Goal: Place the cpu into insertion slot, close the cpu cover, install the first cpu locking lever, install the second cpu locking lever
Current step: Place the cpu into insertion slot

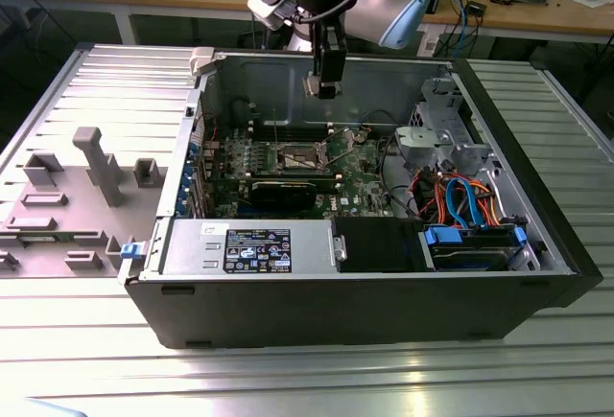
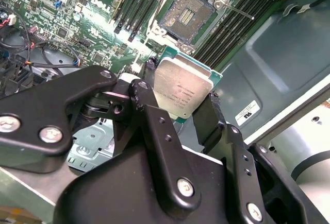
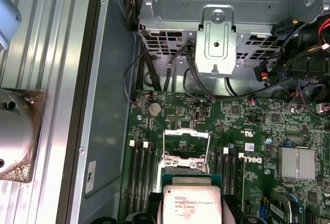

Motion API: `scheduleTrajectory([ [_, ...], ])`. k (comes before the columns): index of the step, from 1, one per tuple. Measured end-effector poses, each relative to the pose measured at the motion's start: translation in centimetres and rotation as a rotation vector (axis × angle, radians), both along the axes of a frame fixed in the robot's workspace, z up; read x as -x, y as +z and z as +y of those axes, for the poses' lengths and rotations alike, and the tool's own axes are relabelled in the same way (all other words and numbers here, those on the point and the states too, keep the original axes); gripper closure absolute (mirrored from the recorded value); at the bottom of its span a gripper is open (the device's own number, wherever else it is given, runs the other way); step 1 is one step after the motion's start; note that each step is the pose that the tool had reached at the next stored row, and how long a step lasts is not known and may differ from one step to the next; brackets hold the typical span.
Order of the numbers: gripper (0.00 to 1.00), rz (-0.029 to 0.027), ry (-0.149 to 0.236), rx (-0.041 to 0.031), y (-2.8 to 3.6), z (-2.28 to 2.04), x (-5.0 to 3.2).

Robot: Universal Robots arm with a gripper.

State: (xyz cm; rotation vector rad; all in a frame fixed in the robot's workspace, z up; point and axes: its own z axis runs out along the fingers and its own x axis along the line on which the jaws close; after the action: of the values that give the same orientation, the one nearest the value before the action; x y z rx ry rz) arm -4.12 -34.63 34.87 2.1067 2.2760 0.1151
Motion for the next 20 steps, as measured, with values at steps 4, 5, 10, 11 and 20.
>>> scheduleTrajectory([
  [4, 0.46, 0.0000, -0.001, 0.0000, 0.00, 0.00, 0.31],
  [5, 0.46, 0.0000, -0.001, 0.0000, 0.00, 0.00, 0.37],
  [10, 0.46, 0.0000, -0.003, 0.0000, 0.00, 0.00, 0.64],
  [11, 0.46, 0.0000, -0.003, 0.0000, -0.01, 0.00, 0.69],
  [20, 0.46, 0.0003, -0.073, 0.0004, -0.44, -0.01, 0.87],
])
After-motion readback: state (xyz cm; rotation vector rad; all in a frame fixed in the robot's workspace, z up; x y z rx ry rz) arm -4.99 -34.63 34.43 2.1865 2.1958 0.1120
